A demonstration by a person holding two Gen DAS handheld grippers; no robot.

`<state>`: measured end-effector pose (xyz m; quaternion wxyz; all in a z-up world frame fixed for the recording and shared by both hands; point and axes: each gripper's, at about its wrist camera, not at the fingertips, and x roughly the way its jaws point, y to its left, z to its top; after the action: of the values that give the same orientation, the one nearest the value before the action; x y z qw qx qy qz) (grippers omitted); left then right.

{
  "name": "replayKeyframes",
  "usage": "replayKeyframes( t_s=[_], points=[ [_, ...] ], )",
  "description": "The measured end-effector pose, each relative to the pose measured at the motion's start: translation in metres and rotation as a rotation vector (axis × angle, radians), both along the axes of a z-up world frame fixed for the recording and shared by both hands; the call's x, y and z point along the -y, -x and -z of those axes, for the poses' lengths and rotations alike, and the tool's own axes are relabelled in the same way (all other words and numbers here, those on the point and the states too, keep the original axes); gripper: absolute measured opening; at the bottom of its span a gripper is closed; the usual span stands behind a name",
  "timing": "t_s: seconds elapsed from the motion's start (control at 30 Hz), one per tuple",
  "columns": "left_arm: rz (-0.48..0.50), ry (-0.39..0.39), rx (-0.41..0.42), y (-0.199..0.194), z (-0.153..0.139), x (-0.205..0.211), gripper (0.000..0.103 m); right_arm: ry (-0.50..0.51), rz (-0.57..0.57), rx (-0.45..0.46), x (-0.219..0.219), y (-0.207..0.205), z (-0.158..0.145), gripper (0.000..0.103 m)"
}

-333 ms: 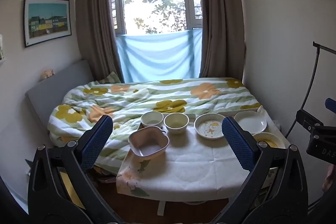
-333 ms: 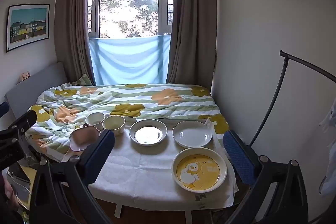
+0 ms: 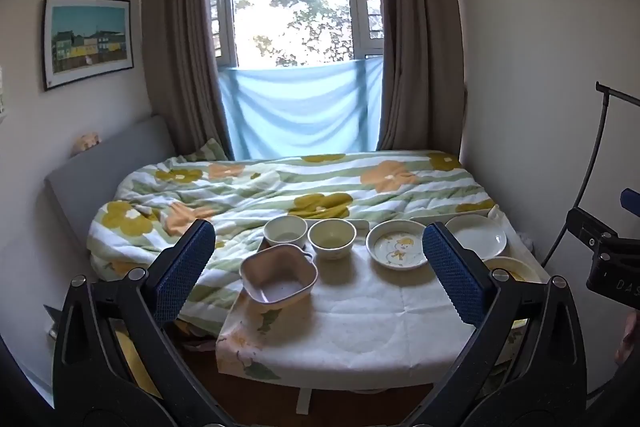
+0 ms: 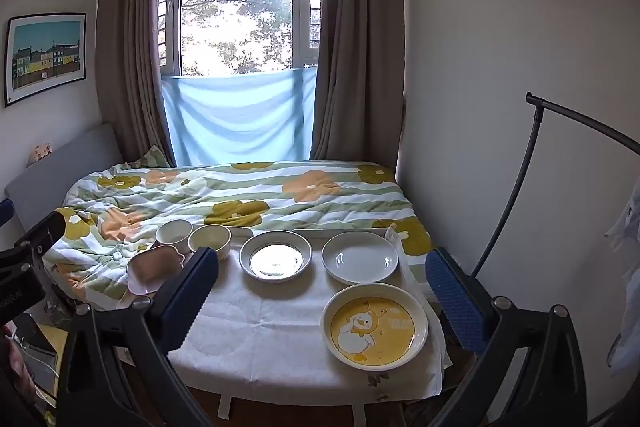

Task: Organize plates and bowls

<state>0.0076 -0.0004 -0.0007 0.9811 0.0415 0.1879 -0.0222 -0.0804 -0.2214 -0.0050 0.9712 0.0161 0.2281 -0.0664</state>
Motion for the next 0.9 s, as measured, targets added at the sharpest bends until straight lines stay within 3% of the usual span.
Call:
replayKeyframes(
  t_s=[0.13, 0.47, 0.9],
  points=[
    [-0.006, -0.008, -0.008, -0.002, 0.000, 0.001, 0.103, 0.005, -0.006, -0.009, 0.012, -0.006, -0.002, 0.103],
    [-0.018, -0.014, -0.012, -0.002, -0.011, -0.002, 0.103, 0.004, -0.016, -0.009, -0.005, -0.002, 0.005, 0.103],
    [-0.035, -0.044, -0.002, -0.002, -0.004, 0.004, 0.103, -0.002, -0.015, -0.013, -0.012, -0.004, 0.005, 0.103]
  ],
)
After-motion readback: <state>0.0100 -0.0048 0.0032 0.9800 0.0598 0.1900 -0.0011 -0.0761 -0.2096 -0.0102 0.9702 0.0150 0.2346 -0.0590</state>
